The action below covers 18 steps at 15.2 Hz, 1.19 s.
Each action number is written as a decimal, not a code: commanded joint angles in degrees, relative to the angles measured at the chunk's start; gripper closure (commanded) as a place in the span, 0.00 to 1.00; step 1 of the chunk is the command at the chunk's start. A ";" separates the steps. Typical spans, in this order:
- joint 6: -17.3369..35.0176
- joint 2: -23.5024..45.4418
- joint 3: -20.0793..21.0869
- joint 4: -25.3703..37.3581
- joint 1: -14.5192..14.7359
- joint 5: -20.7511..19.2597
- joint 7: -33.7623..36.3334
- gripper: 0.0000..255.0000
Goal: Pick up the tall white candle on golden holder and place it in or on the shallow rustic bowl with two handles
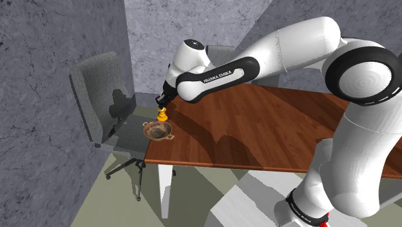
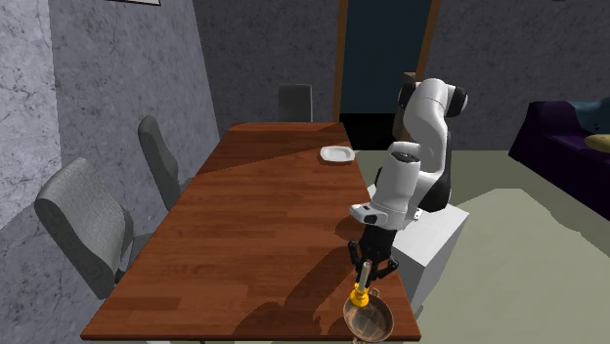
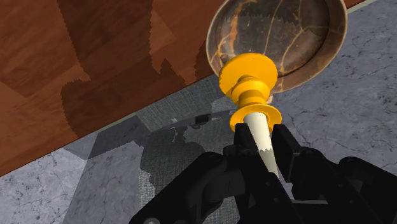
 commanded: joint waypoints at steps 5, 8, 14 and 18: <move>0.00 0.00 0.00 0.00 0.00 0.00 0.00 0.00; -1.24 -1.67 -0.06 -0.42 0.15 -0.31 0.20 0.00; -4.94 -6.15 -0.11 -1.19 0.49 -1.12 0.74 0.00; -4.94 -6.15 -0.11 -1.19 0.49 -1.12 0.74 0.00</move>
